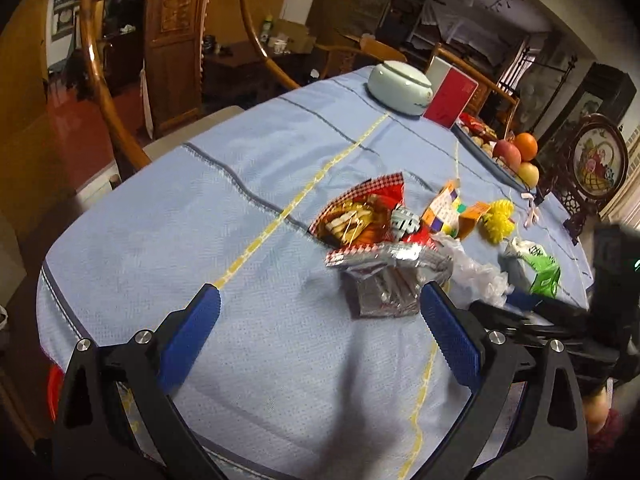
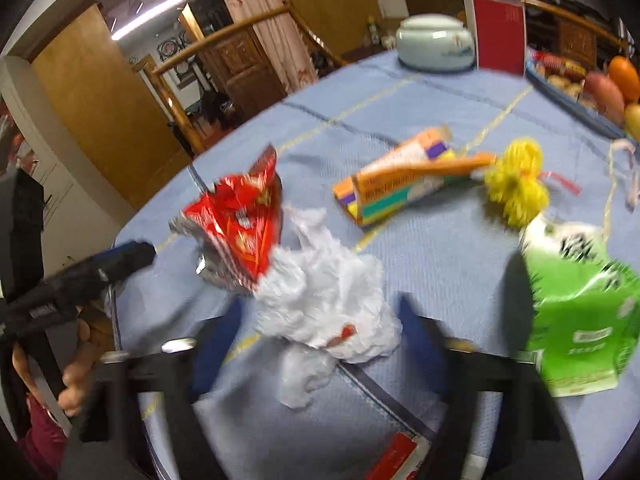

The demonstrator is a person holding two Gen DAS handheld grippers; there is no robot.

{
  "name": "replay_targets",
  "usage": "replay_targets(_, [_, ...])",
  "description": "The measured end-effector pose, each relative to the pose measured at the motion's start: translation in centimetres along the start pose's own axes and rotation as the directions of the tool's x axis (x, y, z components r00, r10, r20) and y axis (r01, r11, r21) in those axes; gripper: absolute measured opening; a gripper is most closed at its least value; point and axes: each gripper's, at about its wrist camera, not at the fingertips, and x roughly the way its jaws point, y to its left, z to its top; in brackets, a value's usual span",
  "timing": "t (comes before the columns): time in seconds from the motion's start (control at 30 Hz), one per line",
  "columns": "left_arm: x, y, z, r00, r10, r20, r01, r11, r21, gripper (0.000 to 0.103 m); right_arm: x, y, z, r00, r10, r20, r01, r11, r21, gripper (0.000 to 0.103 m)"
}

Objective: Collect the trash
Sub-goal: 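Grasp the red snack bag with the left tool while the right tool grasps the crumpled plastic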

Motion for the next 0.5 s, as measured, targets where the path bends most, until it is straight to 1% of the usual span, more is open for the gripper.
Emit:
replay_targets(0.07, [0.3,-0.5,0.4,1.0,-0.013,0.0,0.013,1.0,0.0,0.096,-1.5,-1.0,0.0,0.997,0.066,0.046,-0.069,0.996,0.064,0.025])
replay_targets(0.1, [0.7,-1.1,0.7,1.0,-0.02,-0.006,0.02,1.0,0.006,0.096,-2.9,-1.7,0.1,0.991,0.103,0.086,-0.112,0.989,0.099,0.025])
replay_targets(0.17, [1.3,-2.0,1.1,1.0,-0.021,-0.01,0.021,1.0,0.019,0.096,-4.8,-2.9,0.2,0.982,0.13,0.135,-0.148,0.98,0.134,0.025])
replay_targets(0.27, [2.5,-3.4,1.7,1.0,-0.019,-0.022,0.02,0.999,0.044,0.096,-6.0,-4.0,0.1,0.974,0.159,0.162,-0.187,0.966,0.176,0.025])
replay_targets(0.33, [3.8,-4.4,2.2,0.999,-0.014,-0.043,0.017,0.998,0.059,0.096,-6.4,-4.6,-0.1,0.973,0.16,0.168,-0.193,0.96,0.204,0.025])
replay_targets(0.43, [5.9,-5.0,2.7,0.997,0.004,-0.083,0.001,0.999,0.051,0.096,-6.8,-4.6,-0.2,0.978,0.102,0.18,-0.14,0.968,0.211,0.026])
replay_targets(0.5, [7.1,-4.9,3.0,0.993,0.011,-0.116,-0.007,1.0,0.03,0.096,-7.0,-4.9,-0.2,0.98,0.073,0.186,-0.113,0.97,0.215,0.027])
